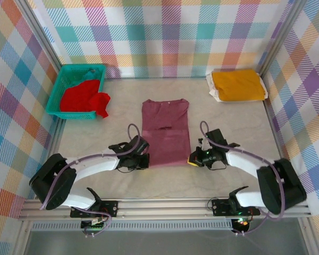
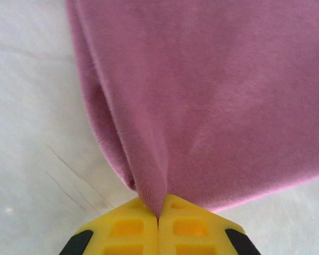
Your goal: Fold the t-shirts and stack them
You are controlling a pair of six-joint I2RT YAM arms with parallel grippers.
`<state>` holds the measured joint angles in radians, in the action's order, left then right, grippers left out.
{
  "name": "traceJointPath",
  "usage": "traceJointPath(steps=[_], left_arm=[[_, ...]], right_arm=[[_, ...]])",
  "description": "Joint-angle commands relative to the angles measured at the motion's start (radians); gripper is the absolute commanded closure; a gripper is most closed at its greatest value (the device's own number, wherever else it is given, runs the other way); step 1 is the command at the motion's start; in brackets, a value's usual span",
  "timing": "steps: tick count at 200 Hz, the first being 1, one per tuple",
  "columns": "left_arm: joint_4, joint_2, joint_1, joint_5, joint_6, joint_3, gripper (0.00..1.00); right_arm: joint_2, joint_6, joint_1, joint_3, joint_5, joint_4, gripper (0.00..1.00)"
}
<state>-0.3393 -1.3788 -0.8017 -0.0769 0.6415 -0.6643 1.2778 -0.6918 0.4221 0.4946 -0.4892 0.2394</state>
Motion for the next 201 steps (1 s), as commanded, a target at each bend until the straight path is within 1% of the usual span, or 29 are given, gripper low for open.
traceJointPath(steps=[1,21,31,42,54,65,73,93,110,127,158,176,201], left_arm=[[-0.078,0.083,-0.079,0.024,0.052,0.031,1.0],[-0.125,0.164,-0.105,0.048,0.133,0.054,1.0],[-0.148,0.204,-0.105,0.06,0.142,0.045,1.0],[-0.181,0.243,-0.105,0.092,0.134,0.016,1.0],[-0.212,0.279,-0.105,0.129,0.112,-0.034,1.0],[-0.217,0.299,-0.097,0.148,0.086,-0.074,1.0],[-0.223,0.304,-0.072,0.142,0.076,-0.104,1.0],[-0.165,0.298,0.045,0.064,0.033,-0.148,1.0],[-0.114,0.263,0.136,0.027,-0.001,-0.193,1.0],[-0.109,0.195,0.202,0.01,-0.063,-0.283,1.0],[-0.111,0.007,0.275,-0.006,-0.199,-0.47,1.0],[-0.072,-0.085,0.312,-0.034,-0.232,-0.52,1.0],[-0.08,-0.174,0.349,-0.027,-0.265,-0.594,1.0]], right_arm=[[-0.152,0.013,0.029,-0.07,0.009,0.106,1.0],[-0.316,0.002,0.03,-0.075,0.052,0.206,1.0],[-0.374,-0.004,0.029,-0.05,0.075,0.244,1.0],[-0.408,-0.012,0.029,-0.015,0.094,0.258,1.0],[-0.408,-0.006,0.027,0.035,0.122,0.267,1.0],[-0.388,0.004,0.02,0.09,0.165,0.284,1.0],[-0.374,0.007,0.009,0.122,0.182,0.272,1.0],[-0.31,0.027,-0.026,0.196,0.191,0.197,1.0],[-0.22,0.049,-0.048,0.277,0.189,0.156,1.0],[-0.125,0.064,-0.064,0.348,0.184,0.107,1.0],[0.029,0.097,-0.082,0.474,0.217,0.057,1.0],[0.109,0.098,-0.104,0.529,0.222,0.045,1.0],[0.184,0.097,-0.132,0.581,0.212,0.022,1.0]])
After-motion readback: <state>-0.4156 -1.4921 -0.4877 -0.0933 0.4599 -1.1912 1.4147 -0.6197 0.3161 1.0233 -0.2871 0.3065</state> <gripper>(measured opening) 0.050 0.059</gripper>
